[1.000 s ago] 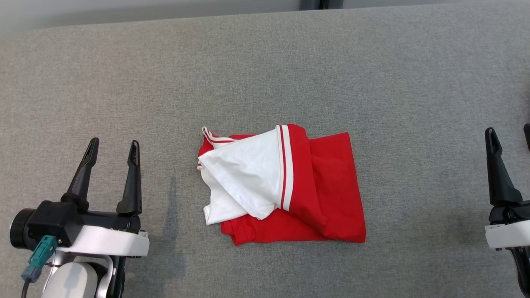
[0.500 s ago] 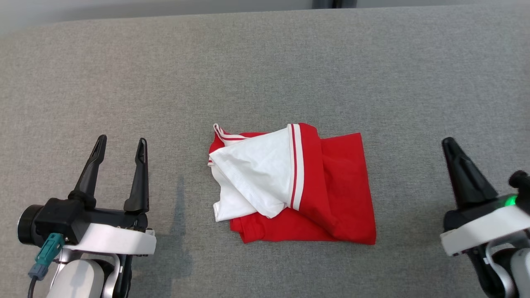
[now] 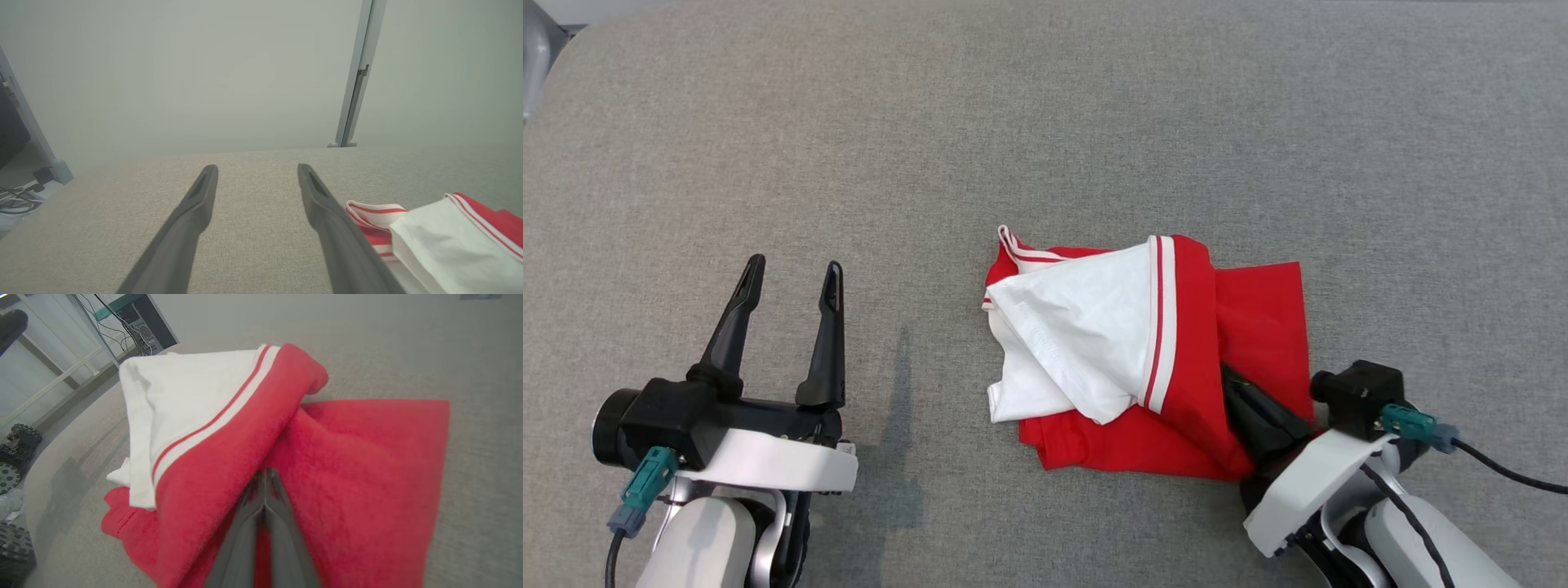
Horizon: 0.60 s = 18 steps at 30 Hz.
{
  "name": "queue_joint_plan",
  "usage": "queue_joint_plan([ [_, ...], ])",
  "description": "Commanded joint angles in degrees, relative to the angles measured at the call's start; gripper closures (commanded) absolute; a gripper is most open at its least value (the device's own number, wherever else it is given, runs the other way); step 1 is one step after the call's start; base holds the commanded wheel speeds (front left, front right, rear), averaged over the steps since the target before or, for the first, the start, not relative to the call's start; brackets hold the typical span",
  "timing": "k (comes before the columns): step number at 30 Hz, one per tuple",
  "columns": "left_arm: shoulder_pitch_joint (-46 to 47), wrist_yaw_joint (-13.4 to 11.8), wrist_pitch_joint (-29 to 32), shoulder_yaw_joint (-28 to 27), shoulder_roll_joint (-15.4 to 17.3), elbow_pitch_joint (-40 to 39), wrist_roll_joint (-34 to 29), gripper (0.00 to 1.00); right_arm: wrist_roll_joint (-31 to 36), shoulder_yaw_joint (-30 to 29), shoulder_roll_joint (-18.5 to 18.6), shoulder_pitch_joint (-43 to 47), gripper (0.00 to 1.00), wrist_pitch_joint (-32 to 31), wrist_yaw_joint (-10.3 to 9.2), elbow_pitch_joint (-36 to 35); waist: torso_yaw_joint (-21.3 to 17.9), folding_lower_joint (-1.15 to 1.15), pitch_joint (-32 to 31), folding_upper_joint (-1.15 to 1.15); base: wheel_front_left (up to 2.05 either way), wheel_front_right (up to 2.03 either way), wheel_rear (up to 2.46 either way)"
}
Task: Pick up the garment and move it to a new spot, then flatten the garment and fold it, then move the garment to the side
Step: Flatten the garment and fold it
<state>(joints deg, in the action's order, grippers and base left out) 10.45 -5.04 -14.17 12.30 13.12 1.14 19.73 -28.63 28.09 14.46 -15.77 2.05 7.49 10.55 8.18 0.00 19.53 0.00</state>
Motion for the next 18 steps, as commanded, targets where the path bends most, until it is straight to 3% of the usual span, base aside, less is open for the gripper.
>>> queue_joint_plan([
  [1,1.07,0.42,-0.4,0.04,-0.21,0.49,0.19,0.0,-1.62,2.09,0.04,-2.03,1.0,0.93,0.0,1.68,0.72,0.0,0.52,0.0,0.0,0.0,0.0],
  [9,1.85,0.89,-0.71,-0.22,-0.78,1.61,0.25,0.0,-4.56,11.33,0.49,-7.45,1.0,3.23,0.0,4.35,1.47,0.0,0.95,0.0,0.0,0.0,0.0],
  [18,1.98,1.5,-0.89,-0.66,-1.54,2.58,0.03,0.0,-1.44,24.08,3.44,-11.81,1.0,4.44,0.0,5.74,1.91,0.0,0.62,0.0,0.0,0.0,0.0],
])
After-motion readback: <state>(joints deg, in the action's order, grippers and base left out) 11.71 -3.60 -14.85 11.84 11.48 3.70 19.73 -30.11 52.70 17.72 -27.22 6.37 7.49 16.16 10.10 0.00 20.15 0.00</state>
